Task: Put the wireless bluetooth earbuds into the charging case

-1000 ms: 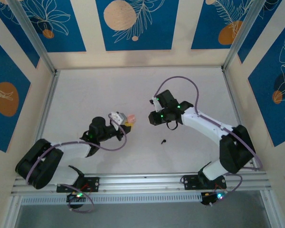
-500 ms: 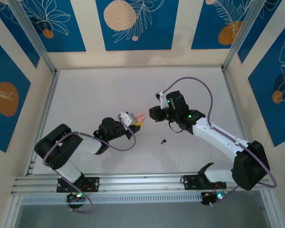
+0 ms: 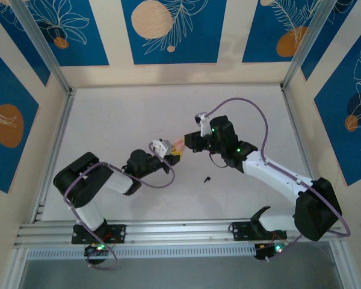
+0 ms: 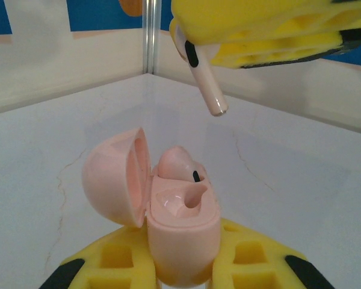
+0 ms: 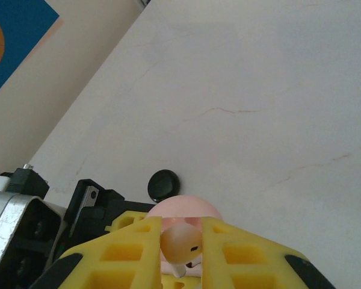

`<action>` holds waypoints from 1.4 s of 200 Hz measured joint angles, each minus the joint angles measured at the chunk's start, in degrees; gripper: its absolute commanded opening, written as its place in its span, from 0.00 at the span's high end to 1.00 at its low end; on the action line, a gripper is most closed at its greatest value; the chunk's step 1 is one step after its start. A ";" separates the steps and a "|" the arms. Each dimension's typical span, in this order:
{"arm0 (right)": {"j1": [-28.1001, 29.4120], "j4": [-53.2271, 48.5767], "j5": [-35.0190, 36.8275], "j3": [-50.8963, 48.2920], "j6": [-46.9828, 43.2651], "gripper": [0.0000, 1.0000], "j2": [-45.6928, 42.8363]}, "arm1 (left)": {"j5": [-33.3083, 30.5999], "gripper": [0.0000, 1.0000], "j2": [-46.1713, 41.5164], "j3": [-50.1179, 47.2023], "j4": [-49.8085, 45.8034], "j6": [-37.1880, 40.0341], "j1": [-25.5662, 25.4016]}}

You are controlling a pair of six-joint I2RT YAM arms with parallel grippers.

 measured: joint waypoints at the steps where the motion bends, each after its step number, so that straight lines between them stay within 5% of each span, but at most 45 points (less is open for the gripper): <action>1: 0.04 0.04 0.00 0.00 0.00 0.81 0.00 | 0.00 0.94 0.02 0.00 0.07 -0.02 0.00; 280: 2.64 2.19 1.64 -0.07 -0.94 0.81 1.64 | 0.04 0.94 -1.07 0.48 2.16 -1.03 -0.48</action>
